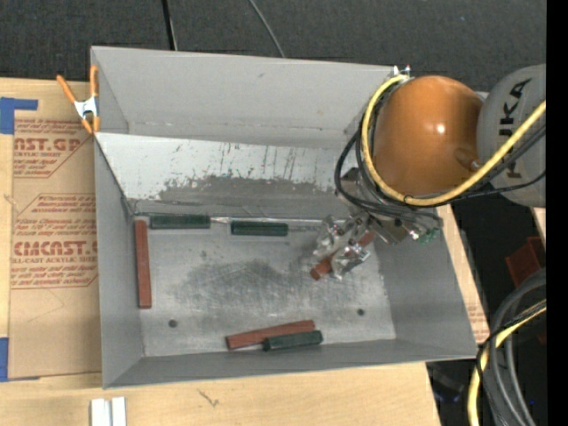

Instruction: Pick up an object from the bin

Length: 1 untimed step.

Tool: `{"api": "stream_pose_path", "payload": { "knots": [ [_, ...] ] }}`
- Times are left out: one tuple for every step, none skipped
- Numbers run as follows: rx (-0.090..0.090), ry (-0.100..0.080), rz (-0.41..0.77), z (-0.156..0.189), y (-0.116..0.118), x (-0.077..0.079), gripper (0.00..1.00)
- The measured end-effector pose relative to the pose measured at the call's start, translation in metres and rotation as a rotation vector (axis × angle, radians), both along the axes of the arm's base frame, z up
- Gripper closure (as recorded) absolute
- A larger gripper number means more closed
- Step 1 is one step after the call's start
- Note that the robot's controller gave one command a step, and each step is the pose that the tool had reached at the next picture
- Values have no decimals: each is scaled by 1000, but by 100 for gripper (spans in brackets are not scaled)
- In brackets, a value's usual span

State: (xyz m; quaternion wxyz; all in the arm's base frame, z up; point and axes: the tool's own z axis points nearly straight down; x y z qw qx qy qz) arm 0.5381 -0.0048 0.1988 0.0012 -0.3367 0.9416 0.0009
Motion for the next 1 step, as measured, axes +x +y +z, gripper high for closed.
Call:
{"api": "stream_pose_path", "payload": {
  "knots": [
    [-2,-3,398,110,-64,19,100]
  ]
}}
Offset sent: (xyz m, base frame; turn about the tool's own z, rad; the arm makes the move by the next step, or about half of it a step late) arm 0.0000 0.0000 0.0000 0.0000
